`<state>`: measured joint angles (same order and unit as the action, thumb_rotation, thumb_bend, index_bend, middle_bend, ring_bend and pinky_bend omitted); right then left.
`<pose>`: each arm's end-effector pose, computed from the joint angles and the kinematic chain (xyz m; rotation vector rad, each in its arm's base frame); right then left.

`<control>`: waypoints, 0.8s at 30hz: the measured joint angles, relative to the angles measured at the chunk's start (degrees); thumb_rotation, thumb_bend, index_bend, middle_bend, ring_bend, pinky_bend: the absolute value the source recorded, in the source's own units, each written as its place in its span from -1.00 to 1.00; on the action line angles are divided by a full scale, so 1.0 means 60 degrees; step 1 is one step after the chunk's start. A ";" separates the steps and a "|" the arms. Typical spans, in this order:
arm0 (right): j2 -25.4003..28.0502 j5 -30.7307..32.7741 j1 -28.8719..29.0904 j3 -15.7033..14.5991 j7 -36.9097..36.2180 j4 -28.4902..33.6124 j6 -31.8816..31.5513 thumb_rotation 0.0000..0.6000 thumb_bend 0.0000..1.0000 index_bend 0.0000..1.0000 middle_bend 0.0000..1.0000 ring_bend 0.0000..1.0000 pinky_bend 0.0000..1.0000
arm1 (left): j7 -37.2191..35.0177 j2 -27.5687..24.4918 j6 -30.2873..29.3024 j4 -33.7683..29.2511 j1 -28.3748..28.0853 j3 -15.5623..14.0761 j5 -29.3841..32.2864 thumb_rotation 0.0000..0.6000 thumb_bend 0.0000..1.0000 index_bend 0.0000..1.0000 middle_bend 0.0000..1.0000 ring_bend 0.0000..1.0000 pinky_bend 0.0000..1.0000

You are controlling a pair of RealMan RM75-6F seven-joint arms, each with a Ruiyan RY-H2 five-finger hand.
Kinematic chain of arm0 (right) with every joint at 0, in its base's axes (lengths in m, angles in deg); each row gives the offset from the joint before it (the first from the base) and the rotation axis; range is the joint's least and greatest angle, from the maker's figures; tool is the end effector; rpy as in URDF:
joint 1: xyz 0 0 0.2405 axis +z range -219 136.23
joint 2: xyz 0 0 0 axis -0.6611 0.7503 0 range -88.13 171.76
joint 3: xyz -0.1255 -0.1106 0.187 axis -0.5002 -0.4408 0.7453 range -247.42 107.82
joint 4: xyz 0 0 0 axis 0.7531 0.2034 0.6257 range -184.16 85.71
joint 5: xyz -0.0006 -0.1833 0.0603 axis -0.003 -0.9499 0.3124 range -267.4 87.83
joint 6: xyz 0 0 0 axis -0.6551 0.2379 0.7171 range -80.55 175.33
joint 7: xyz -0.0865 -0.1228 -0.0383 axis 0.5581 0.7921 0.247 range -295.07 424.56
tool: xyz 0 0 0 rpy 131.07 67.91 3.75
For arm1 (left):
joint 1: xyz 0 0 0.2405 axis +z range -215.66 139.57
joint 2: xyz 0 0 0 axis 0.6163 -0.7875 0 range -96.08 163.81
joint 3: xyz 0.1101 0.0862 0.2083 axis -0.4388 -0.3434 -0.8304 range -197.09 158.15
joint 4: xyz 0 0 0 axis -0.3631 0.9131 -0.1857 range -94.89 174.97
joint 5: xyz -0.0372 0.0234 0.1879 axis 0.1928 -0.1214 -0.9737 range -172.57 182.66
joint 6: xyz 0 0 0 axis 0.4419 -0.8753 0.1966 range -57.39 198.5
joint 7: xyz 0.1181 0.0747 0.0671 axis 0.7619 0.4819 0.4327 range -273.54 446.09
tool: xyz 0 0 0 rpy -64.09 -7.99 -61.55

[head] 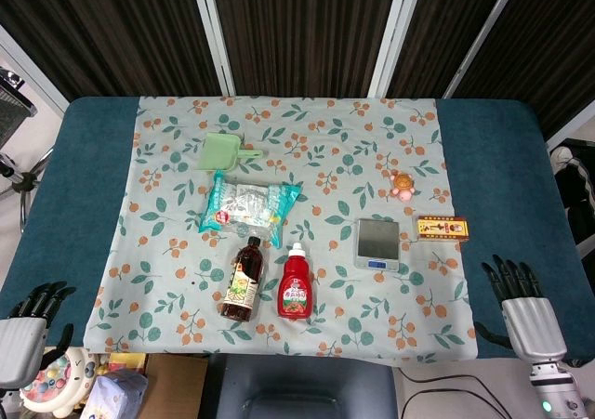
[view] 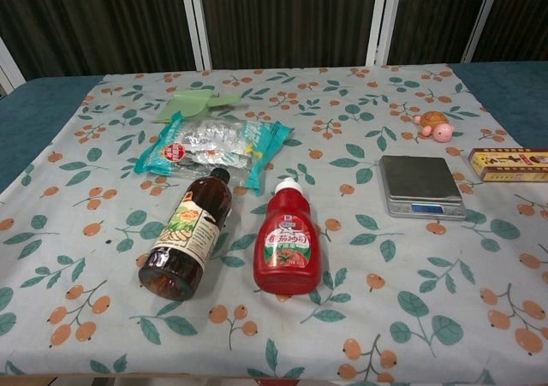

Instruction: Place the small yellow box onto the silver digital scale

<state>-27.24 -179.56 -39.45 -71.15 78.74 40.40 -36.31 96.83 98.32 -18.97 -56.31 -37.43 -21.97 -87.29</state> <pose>-0.3073 -0.1596 0.1315 1.5419 -0.8124 0.6930 -0.2886 0.1433 0.1572 -1.4674 -0.8465 -0.8054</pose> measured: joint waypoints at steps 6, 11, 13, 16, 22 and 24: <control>0.0001 0.0061 0.0013 0.0041 0.0024 0.0030 0.0022 1.00 -0.34 -1.00 -0.89 -1.00 -0.79 | -0.0025 -0.0003 0.0037 0.0005 -0.0022 0.0039 0.0042 1.00 -0.13 -0.52 -0.66 -0.68 -0.27; -0.0010 0.0199 0.0070 0.0144 0.0002 0.0041 0.0097 1.00 -0.34 -1.00 -0.89 -1.00 -0.79 | -0.0061 -0.0031 0.0060 -0.0028 -0.0046 0.0076 0.0075 1.00 -0.13 -0.51 -0.66 -0.68 -0.27; -0.0008 0.0297 0.0121 0.0202 -0.0014 0.0046 0.0187 1.00 -0.34 -1.00 -0.89 -1.00 -0.78 | -0.0074 -0.0039 0.0093 -0.0037 -0.0073 0.0108 0.0112 1.00 -0.13 -0.51 -0.66 -0.68 -0.27; -0.0014 0.0594 0.0251 0.0376 -0.0041 0.0054 0.0408 1.00 -0.34 -0.97 -0.89 -1.00 -0.78 | -0.0130 -0.0061 0.0103 -0.0056 -0.0079 0.0130 0.0155 1.00 -0.13 -0.51 -0.66 -0.68 -0.27; -0.0059 0.1568 0.0886 0.0984 -0.0099 -0.0111 0.1463 1.00 -0.34 -0.74 -0.70 -0.85 -0.76 | -0.0262 -0.0100 0.0079 -0.0046 -0.0104 0.0121 0.0034 1.00 -0.13 -0.51 -0.66 -0.68 -0.27; -0.0100 0.1972 0.1268 0.1265 -0.0136 -0.0311 0.2035 1.00 -0.34 -0.65 -0.62 -0.77 -0.68 | -0.0305 -0.0124 0.0099 -0.0047 -0.0116 0.0094 0.0002 1.00 -0.13 -0.51 -0.66 -0.68 -0.27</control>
<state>-27.84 -167.73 -31.84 -63.56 77.92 38.54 -24.10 95.00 97.58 -18.37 -56.60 -38.13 -21.41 -87.28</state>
